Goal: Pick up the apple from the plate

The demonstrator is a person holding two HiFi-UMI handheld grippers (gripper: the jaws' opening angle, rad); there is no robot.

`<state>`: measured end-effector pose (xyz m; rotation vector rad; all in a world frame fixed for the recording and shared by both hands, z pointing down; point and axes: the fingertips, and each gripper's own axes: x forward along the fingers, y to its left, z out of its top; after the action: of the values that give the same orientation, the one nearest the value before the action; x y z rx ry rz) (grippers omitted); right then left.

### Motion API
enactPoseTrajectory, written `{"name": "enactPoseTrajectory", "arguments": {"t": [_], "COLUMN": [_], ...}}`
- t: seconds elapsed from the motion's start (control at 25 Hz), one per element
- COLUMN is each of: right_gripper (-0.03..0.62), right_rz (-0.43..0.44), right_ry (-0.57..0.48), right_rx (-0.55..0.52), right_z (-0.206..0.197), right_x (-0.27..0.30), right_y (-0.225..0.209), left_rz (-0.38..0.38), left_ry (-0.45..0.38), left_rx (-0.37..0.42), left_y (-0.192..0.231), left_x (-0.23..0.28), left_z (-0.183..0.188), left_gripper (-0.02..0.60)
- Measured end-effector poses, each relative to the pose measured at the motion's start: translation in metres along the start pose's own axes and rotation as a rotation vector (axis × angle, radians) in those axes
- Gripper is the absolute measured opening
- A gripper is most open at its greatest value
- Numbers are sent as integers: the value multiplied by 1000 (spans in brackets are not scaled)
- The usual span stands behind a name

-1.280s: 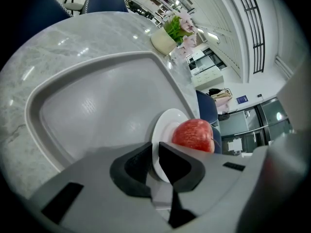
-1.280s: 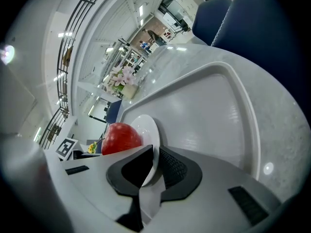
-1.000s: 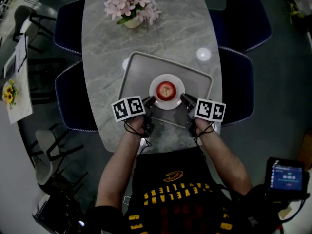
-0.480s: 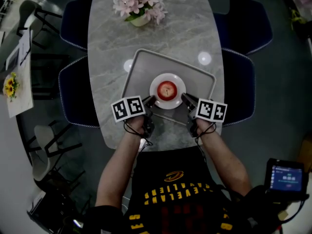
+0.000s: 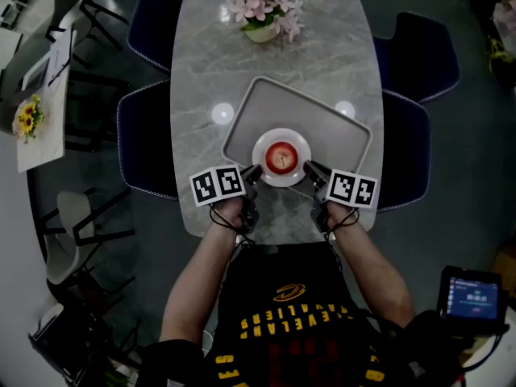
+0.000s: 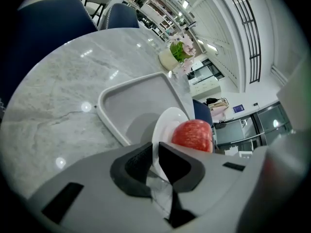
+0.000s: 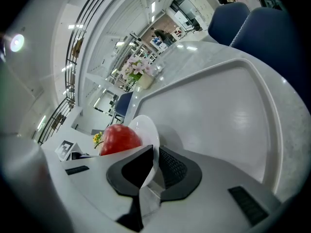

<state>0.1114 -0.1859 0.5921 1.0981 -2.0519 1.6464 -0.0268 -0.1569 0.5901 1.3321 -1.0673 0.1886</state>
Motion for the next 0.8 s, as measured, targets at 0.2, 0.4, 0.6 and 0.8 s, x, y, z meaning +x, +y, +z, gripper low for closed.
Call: {"name": "enactPoseTrajectory", "arguments": {"t": [0.2, 0.4, 0.6, 0.8], "right_gripper": [46, 46, 46, 45], "right_rz": [21, 43, 66, 84], "right_ry": [30, 73, 114, 155], "right_rx": [-29, -62, -105, -144], "right_z": [-21, -47, -69, -90], "right_x": [11, 25, 39, 52], "right_y": [25, 50, 74, 95], "left_rz": [6, 18, 29, 35], "left_ry": [-40, -78, -119, -161], "left_rx": [-31, -75, -113, -152], "left_y": [22, 51, 76, 100], "left_x": [-29, -60, -87, -111], "left_z": [-4, -12, -18, -26], "left_gripper": [41, 41, 41, 41]}}
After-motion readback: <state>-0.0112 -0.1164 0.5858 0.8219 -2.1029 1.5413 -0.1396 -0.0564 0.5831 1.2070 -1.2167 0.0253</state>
